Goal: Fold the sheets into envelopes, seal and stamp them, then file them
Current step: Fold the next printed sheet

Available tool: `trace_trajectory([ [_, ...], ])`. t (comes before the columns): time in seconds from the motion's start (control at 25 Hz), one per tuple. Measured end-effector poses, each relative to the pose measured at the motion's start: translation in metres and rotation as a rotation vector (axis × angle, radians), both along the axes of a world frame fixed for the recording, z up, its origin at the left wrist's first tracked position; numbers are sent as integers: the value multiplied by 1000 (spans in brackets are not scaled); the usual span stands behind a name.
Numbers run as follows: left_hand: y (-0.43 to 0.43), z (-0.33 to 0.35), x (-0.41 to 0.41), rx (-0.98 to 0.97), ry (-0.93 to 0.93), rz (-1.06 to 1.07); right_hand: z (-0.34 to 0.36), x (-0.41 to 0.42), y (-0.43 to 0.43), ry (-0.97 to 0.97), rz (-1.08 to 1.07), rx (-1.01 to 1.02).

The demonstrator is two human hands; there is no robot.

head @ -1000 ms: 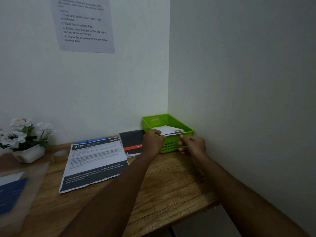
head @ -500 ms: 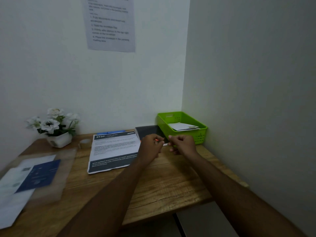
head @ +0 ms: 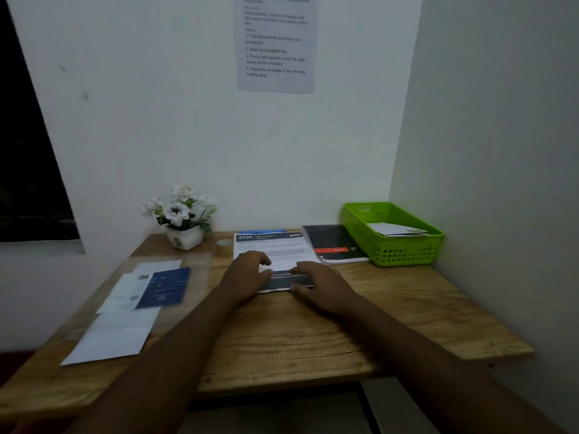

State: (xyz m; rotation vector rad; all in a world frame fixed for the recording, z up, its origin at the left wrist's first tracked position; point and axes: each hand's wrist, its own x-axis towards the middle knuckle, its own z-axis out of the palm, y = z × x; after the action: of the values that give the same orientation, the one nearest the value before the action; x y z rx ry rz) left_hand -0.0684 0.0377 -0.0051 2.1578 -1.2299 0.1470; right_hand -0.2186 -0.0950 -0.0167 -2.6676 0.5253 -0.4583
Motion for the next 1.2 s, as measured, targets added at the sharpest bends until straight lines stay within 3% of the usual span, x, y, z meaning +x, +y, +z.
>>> trace_trajectory([
  [0.16,25,-12,11,186,-45,-67,-6,-4,3,99,58,-126],
  [0.48,49,-21,-10,151,-43,-123,-8,-32,19,50,95,-263],
  [0.96,119,-25,-76,61,-49,-229,-15,-120,75,-22,130,-254],
  [1.2,123,-21,-81,56,-33,-201,-9,-121,77,-35,143,-216],
])
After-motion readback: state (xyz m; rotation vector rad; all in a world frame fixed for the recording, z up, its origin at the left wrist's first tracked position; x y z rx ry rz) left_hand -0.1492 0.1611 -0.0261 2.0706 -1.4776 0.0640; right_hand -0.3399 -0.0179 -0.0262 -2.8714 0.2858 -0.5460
